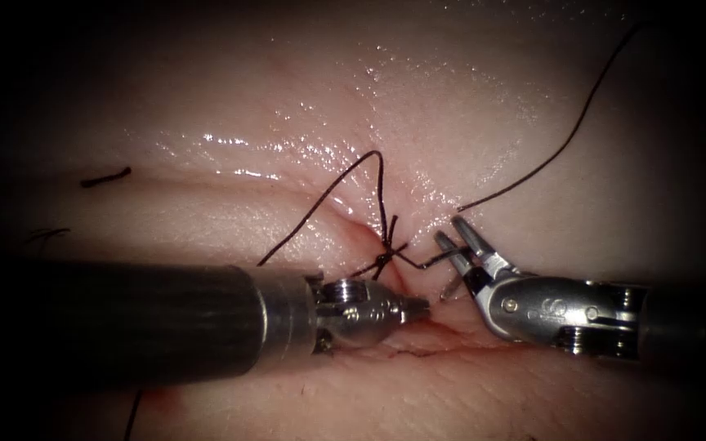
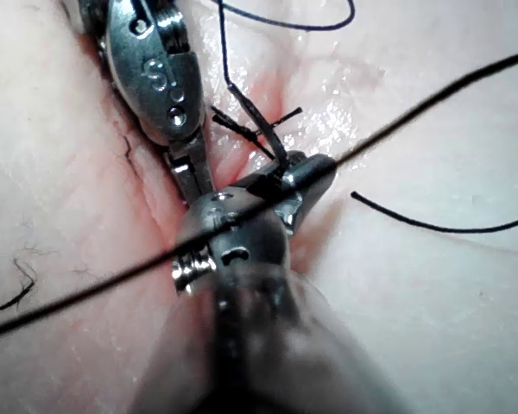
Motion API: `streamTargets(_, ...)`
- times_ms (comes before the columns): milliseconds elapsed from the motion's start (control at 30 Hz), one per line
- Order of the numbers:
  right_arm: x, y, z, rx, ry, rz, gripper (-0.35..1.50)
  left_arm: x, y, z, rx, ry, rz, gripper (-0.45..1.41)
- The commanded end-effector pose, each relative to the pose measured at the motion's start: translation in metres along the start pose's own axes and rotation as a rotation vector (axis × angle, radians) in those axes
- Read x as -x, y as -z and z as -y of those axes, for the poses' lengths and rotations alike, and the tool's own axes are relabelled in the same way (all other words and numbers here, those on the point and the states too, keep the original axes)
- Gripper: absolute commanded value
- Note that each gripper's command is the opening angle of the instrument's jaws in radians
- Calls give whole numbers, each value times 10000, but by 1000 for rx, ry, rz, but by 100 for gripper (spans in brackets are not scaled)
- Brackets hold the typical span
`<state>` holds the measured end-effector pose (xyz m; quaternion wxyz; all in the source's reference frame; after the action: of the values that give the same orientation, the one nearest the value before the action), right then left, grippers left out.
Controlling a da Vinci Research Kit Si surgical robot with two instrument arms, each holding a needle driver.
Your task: Wound Closure
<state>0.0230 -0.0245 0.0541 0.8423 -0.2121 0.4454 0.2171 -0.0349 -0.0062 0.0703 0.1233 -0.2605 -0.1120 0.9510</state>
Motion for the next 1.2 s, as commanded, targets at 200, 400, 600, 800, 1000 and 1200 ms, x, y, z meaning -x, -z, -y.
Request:
streamTargets(200, -16, -12, 15, -10, 38, -14, -35, 28, -6, -13, 41, 14, 67, -45)
streamTargets(400, -26, -11, 13, -1, 64, -21, -35, 47, 0, -5, 53, 29, 95, -45)
streamTargets(600, -32, -9, 8, 4, 57, -29, -35, 60, -1, -1, 58, 36, 121, -45)
streamTargets(800, -36, -6, 5, 7, 52, -38, -35, 70, -15, 13, 51, 46, 126, -45)
streamTargets(1000, -25, -11, 1, -4, -136, -49, -35, 74, -6, 20, 49, 48, 129, -45)
streamTargets(1200, -7, -17, -4, -15, -295, -48, -35, 74, 3, 22, 47, 46, 134, -45)
